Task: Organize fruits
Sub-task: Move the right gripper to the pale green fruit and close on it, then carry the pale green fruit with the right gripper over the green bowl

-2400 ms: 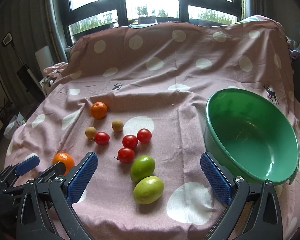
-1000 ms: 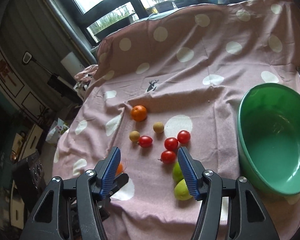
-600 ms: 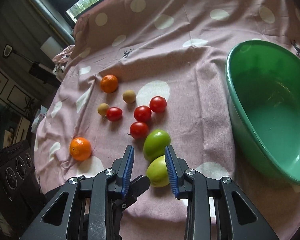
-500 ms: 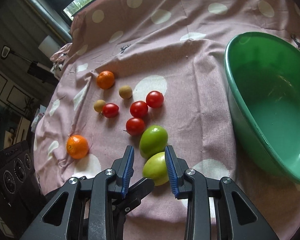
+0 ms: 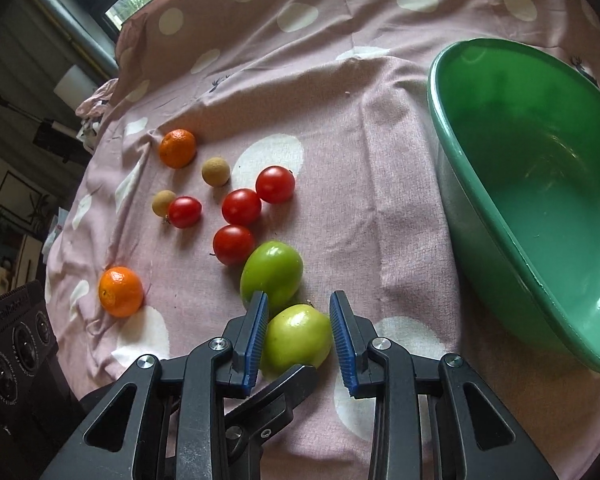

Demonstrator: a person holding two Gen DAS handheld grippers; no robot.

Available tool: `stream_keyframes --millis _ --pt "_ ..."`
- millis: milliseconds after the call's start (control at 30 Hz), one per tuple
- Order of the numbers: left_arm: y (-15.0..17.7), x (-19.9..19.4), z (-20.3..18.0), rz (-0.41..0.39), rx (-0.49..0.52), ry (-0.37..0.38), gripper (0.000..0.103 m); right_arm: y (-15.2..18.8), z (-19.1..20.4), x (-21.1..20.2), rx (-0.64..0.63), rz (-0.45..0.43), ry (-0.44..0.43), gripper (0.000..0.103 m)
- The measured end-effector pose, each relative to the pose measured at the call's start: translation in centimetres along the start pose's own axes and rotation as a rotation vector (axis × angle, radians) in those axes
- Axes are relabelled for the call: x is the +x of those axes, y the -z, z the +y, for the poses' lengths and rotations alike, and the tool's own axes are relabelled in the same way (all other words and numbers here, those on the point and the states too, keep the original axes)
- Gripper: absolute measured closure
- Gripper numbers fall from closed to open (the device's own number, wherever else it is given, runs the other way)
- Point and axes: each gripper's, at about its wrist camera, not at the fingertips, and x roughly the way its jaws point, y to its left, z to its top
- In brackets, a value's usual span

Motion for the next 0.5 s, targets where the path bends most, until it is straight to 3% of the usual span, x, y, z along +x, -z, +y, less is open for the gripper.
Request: stream_keyframes --millis 500 --pt "-0.23 -0.09 -0.94 -0.027 0.041 -0.034 0.07 0.12 -0.21 0.45 -0.004 0.023 -0.026 0.064"
